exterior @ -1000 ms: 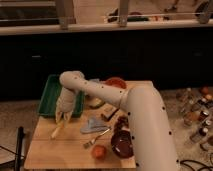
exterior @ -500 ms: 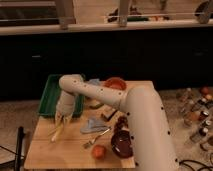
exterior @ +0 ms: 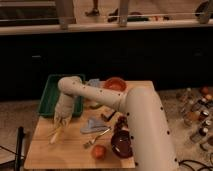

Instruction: Place banana in table surface

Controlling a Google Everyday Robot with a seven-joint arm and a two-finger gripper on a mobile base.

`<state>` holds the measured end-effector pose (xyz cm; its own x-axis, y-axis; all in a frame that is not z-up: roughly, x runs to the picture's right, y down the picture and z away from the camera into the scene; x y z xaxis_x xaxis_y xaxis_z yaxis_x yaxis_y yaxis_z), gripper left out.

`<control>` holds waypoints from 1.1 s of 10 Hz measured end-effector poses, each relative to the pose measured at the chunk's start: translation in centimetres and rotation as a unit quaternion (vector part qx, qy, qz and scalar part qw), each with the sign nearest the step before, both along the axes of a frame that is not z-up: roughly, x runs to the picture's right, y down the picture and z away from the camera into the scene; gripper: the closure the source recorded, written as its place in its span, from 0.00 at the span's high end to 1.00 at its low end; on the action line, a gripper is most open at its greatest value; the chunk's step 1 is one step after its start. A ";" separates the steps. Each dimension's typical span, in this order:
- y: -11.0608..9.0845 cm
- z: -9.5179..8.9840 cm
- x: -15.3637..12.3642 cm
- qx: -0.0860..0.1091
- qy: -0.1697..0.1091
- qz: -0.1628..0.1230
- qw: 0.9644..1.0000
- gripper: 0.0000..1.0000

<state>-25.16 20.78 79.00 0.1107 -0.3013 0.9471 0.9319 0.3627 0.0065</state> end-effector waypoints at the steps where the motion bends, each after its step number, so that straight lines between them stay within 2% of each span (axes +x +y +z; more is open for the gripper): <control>1: 0.5 -0.1 -0.3 -0.004 -0.003 -0.002 1.000 0.52; 4: 1.0 -0.3 -0.7 -0.008 -0.007 -0.008 1.000 0.77; 5: 1.1 -0.4 -0.8 -0.008 -0.009 -0.010 1.000 0.80; 11: 1.3 -1.1 -1.3 -0.006 -0.015 -0.015 1.000 0.80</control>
<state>-26.43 22.09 77.94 0.0729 -0.2935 0.9532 0.9420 0.3342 0.0309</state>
